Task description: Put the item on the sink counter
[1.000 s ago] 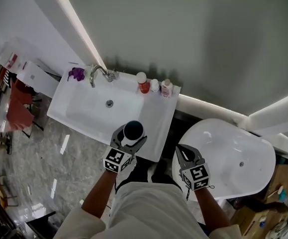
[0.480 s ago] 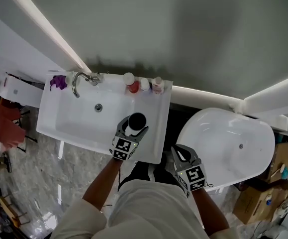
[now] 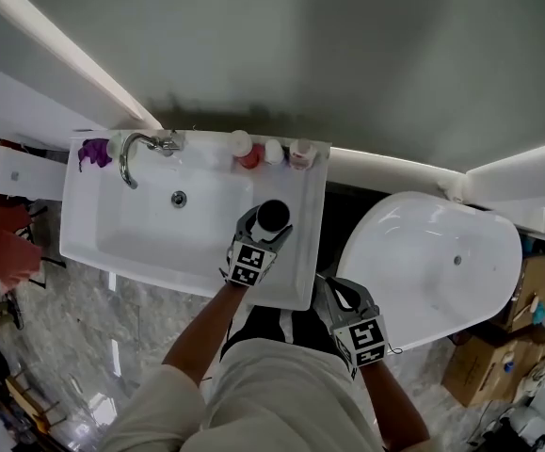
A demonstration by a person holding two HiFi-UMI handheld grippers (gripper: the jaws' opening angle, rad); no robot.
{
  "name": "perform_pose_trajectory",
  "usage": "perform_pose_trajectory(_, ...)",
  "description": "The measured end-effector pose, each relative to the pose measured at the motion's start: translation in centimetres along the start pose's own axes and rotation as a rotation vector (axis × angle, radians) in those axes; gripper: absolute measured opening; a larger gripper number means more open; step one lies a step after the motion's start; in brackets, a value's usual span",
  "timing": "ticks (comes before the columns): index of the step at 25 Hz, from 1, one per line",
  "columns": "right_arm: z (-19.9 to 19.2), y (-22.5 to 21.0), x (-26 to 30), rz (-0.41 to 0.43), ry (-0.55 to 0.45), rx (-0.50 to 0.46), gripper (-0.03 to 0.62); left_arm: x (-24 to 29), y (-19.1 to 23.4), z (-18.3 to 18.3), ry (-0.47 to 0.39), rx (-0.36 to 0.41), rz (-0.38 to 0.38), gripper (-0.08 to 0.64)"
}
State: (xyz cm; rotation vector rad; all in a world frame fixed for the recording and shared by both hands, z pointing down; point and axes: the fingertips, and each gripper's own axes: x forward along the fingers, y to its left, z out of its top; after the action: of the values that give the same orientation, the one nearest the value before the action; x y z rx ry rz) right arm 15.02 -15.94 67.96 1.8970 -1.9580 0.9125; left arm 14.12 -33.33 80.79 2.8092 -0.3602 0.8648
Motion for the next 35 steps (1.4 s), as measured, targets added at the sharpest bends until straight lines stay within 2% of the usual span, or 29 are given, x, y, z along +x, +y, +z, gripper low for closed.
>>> perform_pose_trajectory(6,-0.2,0.1,0.6,-0.02,0.007,0.039,0.011,2.6,0.2,-0.7,0.005,0.029,-0.014,0.365)
perform_pose_trajectory(17,-0.6,0.5,1.8,-0.023,0.02,0.071,0.011,4.2,0.8,-1.7,-0.017,0.016,-0.016,0.365)
perform_pose_trajectory(31,-0.6,0.9,1.8,-0.025,0.018,0.053,0.011,4.1,0.4,-2.6,0.027,0.028,-0.03,0.368)
perform_pose_trajectory(35,-0.7,1.0,1.6,-0.03,0.019,0.044,0.011,4.0,0.2,-2.8,0.041,0.015,-0.04,0.398)
